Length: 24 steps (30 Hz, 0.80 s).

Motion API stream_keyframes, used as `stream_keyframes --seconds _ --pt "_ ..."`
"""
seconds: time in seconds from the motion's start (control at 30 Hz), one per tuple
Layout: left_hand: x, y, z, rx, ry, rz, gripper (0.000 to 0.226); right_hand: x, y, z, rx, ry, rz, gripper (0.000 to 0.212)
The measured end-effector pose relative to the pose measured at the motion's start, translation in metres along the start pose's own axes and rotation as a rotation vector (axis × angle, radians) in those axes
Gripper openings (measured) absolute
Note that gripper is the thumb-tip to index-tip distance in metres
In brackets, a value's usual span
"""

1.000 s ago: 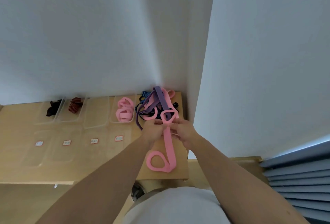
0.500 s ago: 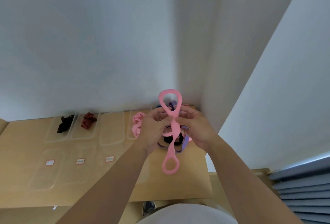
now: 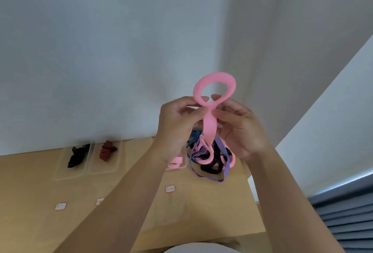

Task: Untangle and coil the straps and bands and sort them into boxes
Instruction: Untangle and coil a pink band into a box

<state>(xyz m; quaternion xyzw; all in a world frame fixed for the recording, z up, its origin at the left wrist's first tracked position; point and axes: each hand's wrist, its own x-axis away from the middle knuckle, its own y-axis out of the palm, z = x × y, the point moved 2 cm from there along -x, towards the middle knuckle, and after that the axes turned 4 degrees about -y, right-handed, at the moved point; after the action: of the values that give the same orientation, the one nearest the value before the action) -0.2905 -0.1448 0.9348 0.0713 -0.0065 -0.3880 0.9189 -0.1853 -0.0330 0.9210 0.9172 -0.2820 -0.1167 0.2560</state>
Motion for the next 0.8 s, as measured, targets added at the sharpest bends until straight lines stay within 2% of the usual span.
stream_keyframes --seconds 0.07,0.13,0.23,0.37,0.43,0.53,0.63,0.7,0.8 --pt "0.002 -0.008 0.010 -0.017 0.057 -0.038 0.016 0.003 0.008 -0.005 -0.048 0.007 -0.017 0.021" --pt "0.006 -0.014 0.022 -0.098 0.182 -0.051 0.017 0.008 0.016 -0.012 -0.045 0.031 -0.039 0.033" --pt "0.014 -0.020 0.037 -0.194 0.388 -0.101 0.028 0.018 0.027 -0.023 0.142 0.010 -0.072 0.037" --pt "0.022 -0.029 0.049 -0.211 0.516 -0.111 0.029 0.029 0.041 -0.029 0.271 -0.070 -0.074 0.027" --pt "0.026 -0.035 0.053 -0.192 0.461 -0.117 0.030 0.033 0.048 -0.032 0.295 -0.097 -0.056 0.027" --pt "0.027 -0.046 0.059 -0.089 0.272 -0.161 0.035 0.035 0.058 -0.033 0.359 -0.153 -0.023 0.029" --pt "0.031 -0.054 0.066 0.048 0.074 -0.199 0.024 0.034 0.062 -0.033 0.475 -0.202 0.012 0.018" --pt "0.033 -0.056 0.067 0.007 0.008 -0.221 0.017 0.033 0.066 -0.033 0.533 -0.219 0.009 0.017" --pt "0.033 -0.058 0.066 -0.162 0.056 -0.218 0.019 0.034 0.074 -0.033 0.555 -0.235 0.006 0.016"
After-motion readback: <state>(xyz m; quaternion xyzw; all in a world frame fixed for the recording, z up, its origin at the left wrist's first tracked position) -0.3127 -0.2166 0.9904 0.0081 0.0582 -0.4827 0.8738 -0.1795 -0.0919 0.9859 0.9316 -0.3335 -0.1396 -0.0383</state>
